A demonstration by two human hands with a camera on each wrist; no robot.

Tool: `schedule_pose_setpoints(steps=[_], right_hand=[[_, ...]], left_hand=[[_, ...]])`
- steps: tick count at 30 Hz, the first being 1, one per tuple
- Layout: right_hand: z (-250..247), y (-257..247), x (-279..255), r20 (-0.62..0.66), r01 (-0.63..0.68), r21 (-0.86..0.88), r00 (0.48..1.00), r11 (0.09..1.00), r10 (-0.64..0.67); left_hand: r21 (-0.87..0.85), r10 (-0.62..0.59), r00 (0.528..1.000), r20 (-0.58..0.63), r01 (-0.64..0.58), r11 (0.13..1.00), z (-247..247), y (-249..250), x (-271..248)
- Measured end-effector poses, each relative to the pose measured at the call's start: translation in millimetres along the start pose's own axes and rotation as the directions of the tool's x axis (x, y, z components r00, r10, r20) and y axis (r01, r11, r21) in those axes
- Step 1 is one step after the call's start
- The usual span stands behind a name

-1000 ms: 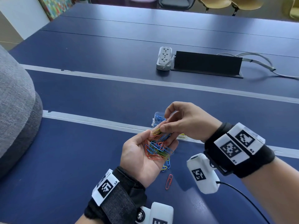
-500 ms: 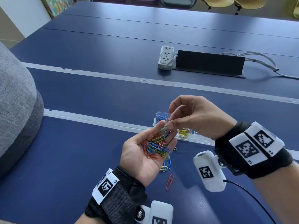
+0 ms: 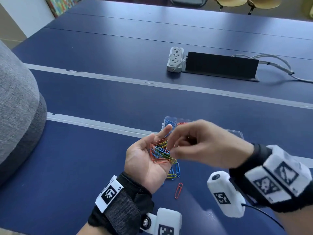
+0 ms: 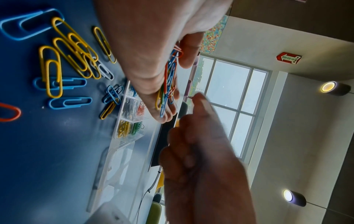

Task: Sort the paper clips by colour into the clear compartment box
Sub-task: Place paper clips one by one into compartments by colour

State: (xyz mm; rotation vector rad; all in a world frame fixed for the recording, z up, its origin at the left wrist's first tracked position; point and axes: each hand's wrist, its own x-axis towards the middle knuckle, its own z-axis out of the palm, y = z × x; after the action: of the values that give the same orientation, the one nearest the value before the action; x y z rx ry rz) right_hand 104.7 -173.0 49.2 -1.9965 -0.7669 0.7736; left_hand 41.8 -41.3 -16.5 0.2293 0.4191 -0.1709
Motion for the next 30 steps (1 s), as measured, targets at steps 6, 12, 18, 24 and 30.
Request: schedule_pose_setpoints(steps=[6,12,18,24,30], right_hand=[[11.7,0.9,-0.4,0.026,0.124,-0.595,0.991,0.794,-0.134],[12.3,-4.0,1.0,-0.036,0.057,-0.566,0.995,0.822,-0.094],[10.4,-10.6,0.3,-0.06,0.045,-0.492,0.994,0.869,-0.086],[7.5,-16.2,-0.2,-0.084,0.034,-0.291,0.995,0.956,-0.061],[9.3,-16.9,-1.8,-0.089,0.071,-0.361,0.99,0.93,-0.11]], left_hand=[[-0.003,-0.035,0.999,0.011,0.035,0.999,0.7,2.1,-2.7],[0.014,-0.038,0.999,0.026,0.038,0.999,0.5,2.0,-4.2],[-0.046,-0.033,0.999,0.022,0.034,0.998,0.6,-0.6,-5.0],[-0.066,-0.015,1.0,0.009,0.015,0.998,1.8,-1.4,-5.6],[-0.067,0.003,1.0,0.003,-0.002,0.998,5.1,-1.0,-7.2]])
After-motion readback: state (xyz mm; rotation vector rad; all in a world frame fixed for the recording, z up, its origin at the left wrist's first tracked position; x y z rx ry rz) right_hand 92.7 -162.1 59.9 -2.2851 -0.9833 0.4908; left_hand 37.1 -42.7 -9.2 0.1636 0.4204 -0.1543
